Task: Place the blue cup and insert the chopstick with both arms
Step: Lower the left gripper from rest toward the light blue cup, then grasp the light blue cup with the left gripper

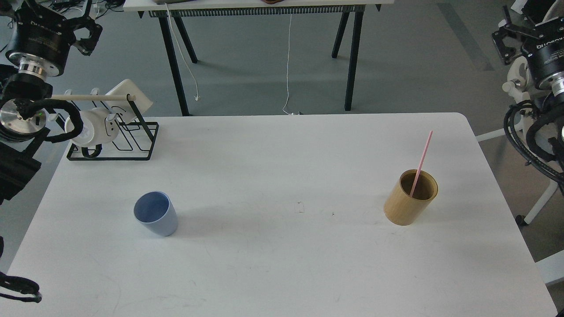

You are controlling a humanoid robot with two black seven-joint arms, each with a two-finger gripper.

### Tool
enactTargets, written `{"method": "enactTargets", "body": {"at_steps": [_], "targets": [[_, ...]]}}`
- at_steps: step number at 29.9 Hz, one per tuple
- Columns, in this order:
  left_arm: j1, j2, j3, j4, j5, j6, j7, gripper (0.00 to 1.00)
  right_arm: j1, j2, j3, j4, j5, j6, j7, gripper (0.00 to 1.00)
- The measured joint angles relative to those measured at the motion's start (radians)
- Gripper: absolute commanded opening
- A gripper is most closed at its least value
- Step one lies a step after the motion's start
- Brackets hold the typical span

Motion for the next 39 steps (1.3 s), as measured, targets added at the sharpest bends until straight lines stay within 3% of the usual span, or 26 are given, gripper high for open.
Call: {"method": "enactTargets", "body": {"at_steps": [10, 17, 24, 29, 32, 36, 39], "targets": [[-0.001, 0.266, 0.001, -0.316, 0.561, 0.000, -0.015, 0.96, -0.026, 0.001, 0.017, 0.003, 0.000, 0.010, 0.002, 0.99], [0.080, 0.474, 0.007, -0.627, 0.926, 0.000, -0.027, 0.95, -0.030, -0.005, 0.024, 0.003, 0.000, 0.011, 0.002, 0.99], [0.151, 0.565, 0.114, -0.838, 1.370, 0.007, -0.006, 0.95, -0.031, -0.008, 0.031, 0.001, 0.000, 0.012, 0.002, 0.99], [0.158, 0.575, 0.275, -0.866, 1.710, 0.114, -0.002, 0.93, -0.033, -0.013, 0.035, -0.001, 0.000, 0.012, 0.002, 0.99], [0.164, 0.563, 0.371, -0.852, 1.852, 0.218, 0.003, 0.93, -0.043, -0.023, 0.035, -0.002, 0.000, 0.012, 0.002, 0.99], [0.173, 0.505, 0.478, -0.789, 2.032, 0.358, 0.035, 0.90, -0.054, -0.026, 0.034, -0.003, 0.000, 0.012, 0.002, 0.99], [0.174, 0.439, 0.500, -0.705, 2.146, 0.395, 0.049, 0.84, -0.056, -0.026, 0.035, -0.003, 0.000, 0.012, 0.001, 0.99]]}}
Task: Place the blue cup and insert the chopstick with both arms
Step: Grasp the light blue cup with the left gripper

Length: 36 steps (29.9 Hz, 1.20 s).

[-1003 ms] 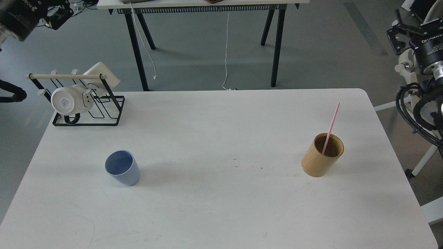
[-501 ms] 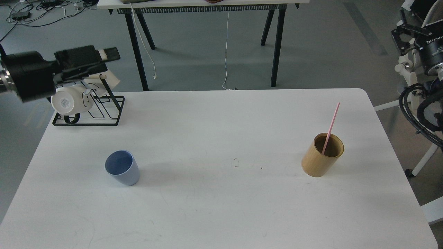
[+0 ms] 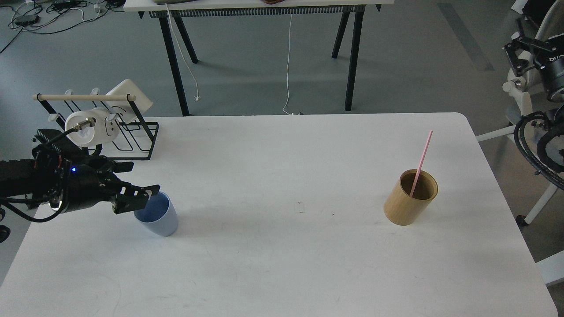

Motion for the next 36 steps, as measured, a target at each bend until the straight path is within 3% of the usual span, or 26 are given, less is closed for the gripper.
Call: {"method": "enactTargets", "body": {"at_steps": [5, 8, 20, 24, 27, 29, 36], "targets": [[0.002, -0.084, 0.006, 0.095, 0.067, 0.005, 0.002, 0.63, -0.002, -0.003, 0.001, 0.000, 0.000, 0.000, 0.000, 0.99], [0.009, -0.093, 0.009, 0.106, 0.071, 0.003, 0.002, 0.56, -0.002, -0.010, 0.001, 0.000, 0.000, 0.000, -0.001, 0.99], [0.037, -0.091, 0.013, 0.114, 0.071, 0.002, -0.005, 0.50, -0.004, -0.012, 0.000, -0.006, -0.001, 0.000, 0.000, 0.99], [0.060, -0.088, 0.013, 0.116, 0.071, 0.002, -0.025, 0.33, -0.004, -0.012, -0.001, -0.005, -0.001, 0.000, 0.000, 0.99], [0.078, -0.090, 0.013, 0.119, 0.071, 0.002, -0.043, 0.13, -0.004, -0.012, 0.000, -0.005, -0.001, 0.000, 0.000, 0.99], [0.082, -0.091, 0.012, 0.121, 0.071, -0.001, -0.048, 0.07, -0.004, -0.012, 0.001, -0.005, -0.001, 0.000, 0.000, 0.99], [0.072, -0.084, 0.005, 0.125, 0.069, -0.022, -0.055, 0.02, -0.004, -0.012, 0.001, -0.005, -0.001, 0.000, 0.000, 0.99]]}}
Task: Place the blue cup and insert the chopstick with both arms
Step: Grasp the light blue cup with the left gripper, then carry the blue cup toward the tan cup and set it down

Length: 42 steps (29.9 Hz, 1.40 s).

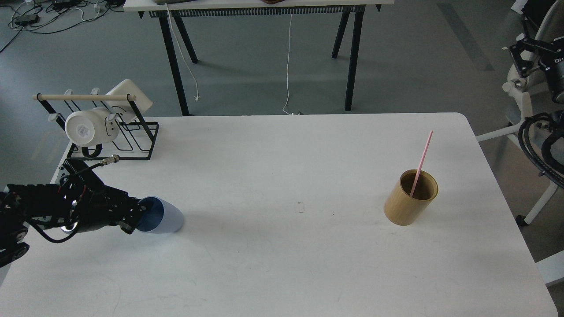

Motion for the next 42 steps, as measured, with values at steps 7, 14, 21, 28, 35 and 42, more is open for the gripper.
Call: {"method": "enactTargets", "body": {"at_steps": [7, 14, 21, 28, 35, 42], "targets": [[-0.078, -0.001, -0.033, -0.009, -0.008, -0.097, -0.063, 0.03, 0.000, -0.007, 0.000, -0.001, -0.001, 0.000, 0.000, 0.99], [-0.226, -0.079, -0.047, -0.056, -0.009, -0.274, -0.100, 0.04, -0.006, -0.054, 0.000, -0.002, 0.000, 0.000, 0.000, 0.99], [-0.333, -0.288, -0.046, -0.081, -0.006, -0.371, -0.083, 0.04, -0.006, -0.091, 0.006, 0.001, 0.000, 0.000, 0.000, 0.99], [-0.355, -0.550, -0.032, -0.045, 0.002, -0.372, 0.047, 0.05, 0.015, -0.089, 0.072, 0.009, 0.001, 0.000, -0.001, 0.99], [-0.340, -0.674, 0.005, -0.008, 0.004, -0.373, 0.095, 0.07, 0.035, -0.075, 0.082, 0.012, 0.001, 0.000, -0.002, 0.99], [-0.321, -0.670, 0.018, 0.000, 0.016, -0.372, 0.097, 0.08, 0.035, -0.072, 0.084, 0.011, 0.001, 0.000, 0.000, 0.99]]}}
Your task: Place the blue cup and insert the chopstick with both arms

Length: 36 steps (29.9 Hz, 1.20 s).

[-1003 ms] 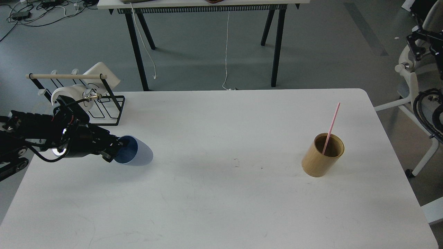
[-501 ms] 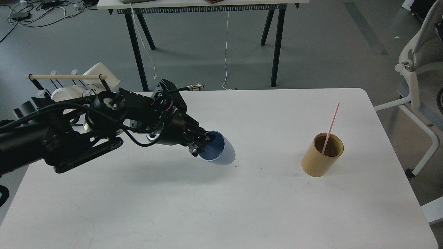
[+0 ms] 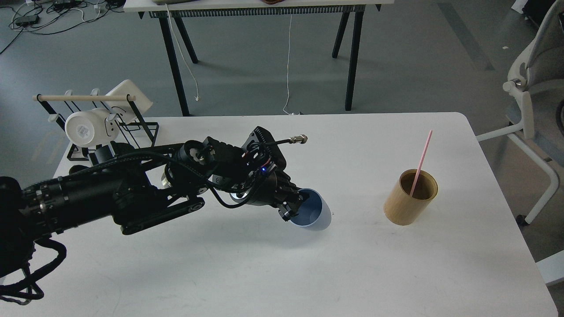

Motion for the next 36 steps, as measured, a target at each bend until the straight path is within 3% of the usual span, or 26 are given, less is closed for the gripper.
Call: {"method": "enactTargets", "body": {"at_steps": [25, 28, 36], "targets": [[0.049, 0.010, -0.008, 0.023, 0.058, 0.000, -0.005, 0.16, -0.001, -0.013, -0.002, -0.004, 0.000, 0.000, 0.000, 0.99], [0.048, 0.010, -0.016, 0.023, 0.056, 0.000, -0.005, 0.21, -0.001, -0.013, -0.002, -0.004, 0.000, 0.000, 0.000, 0.99], [0.041, 0.020, -0.099, 0.012, 0.049, 0.000, -0.007, 0.58, 0.000, -0.014, -0.001, -0.002, 0.000, 0.000, 0.000, 0.99]]}}
